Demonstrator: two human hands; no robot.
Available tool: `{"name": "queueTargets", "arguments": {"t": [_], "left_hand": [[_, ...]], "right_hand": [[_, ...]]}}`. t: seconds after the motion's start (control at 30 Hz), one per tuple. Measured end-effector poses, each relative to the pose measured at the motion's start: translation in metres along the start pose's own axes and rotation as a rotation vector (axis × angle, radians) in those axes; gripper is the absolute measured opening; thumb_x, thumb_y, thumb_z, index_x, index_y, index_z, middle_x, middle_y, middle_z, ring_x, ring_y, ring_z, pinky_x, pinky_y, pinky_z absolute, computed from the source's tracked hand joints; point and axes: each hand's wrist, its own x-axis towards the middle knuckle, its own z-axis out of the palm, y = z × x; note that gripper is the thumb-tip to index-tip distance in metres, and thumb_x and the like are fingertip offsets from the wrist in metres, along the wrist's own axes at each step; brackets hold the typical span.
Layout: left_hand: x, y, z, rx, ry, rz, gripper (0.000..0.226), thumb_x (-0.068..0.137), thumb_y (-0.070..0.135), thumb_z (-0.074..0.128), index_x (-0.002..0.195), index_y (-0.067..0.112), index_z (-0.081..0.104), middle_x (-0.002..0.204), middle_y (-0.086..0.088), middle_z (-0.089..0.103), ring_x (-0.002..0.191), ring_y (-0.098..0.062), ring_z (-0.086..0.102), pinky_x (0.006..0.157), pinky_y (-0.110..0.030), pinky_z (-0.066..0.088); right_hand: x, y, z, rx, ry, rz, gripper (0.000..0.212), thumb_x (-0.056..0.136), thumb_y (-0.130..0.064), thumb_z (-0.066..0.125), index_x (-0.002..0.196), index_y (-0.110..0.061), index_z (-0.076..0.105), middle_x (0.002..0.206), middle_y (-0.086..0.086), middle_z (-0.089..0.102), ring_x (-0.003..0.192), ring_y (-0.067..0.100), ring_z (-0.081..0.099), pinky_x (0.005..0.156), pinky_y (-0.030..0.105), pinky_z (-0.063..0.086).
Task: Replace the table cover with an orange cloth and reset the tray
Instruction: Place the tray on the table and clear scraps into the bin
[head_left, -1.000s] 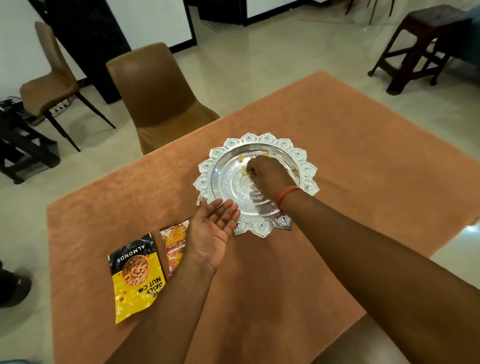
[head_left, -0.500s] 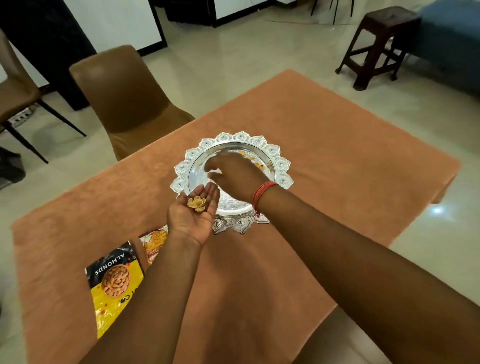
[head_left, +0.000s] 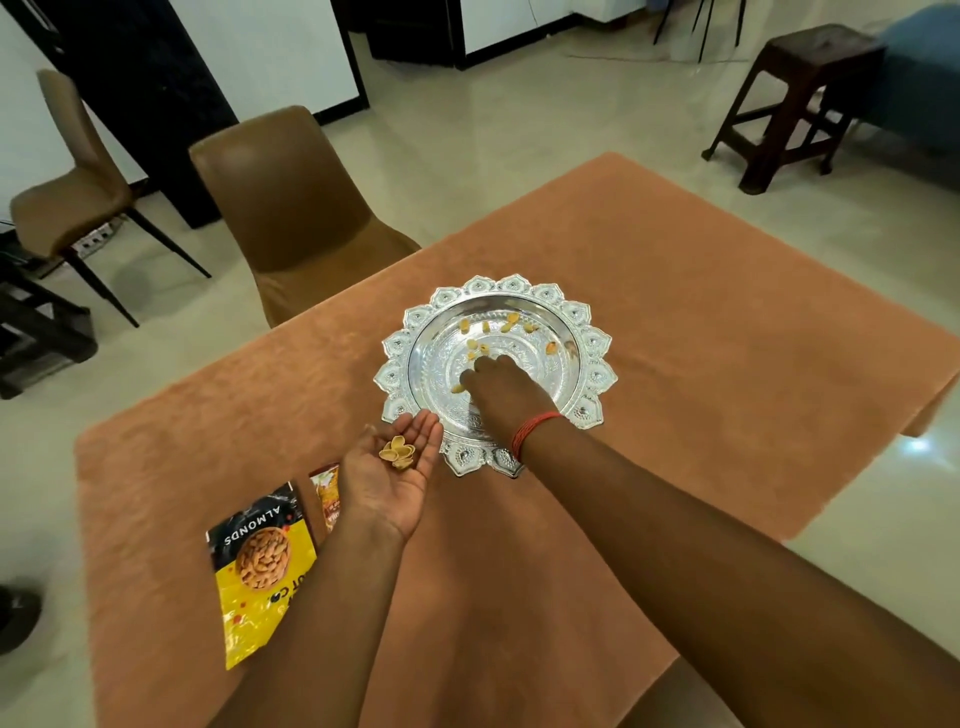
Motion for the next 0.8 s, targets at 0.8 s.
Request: {"name": "queueTargets", "arguments": {"t": [0.8], "left_hand": [[-0.002, 0.007, 0.006, -0.024, 0.041, 0.042, 0.035, 0.103, 0.017, 0.036, 0.087, -0.003, 0.059, 0.076, -0.014, 0.067, 0.078, -0.022, 0.064, 0.068, -0.032, 0.062]], "right_hand": [[0.005, -0.032, -0.050, 0.452, 0.074, -0.184, 0.023, 0.094, -0.018, 0.061, 0.115, -0.013, 0.071, 0.118, 0.006, 0.067, 0.109, 0.022, 0.059, 0.091, 0.031, 0.045]]}}
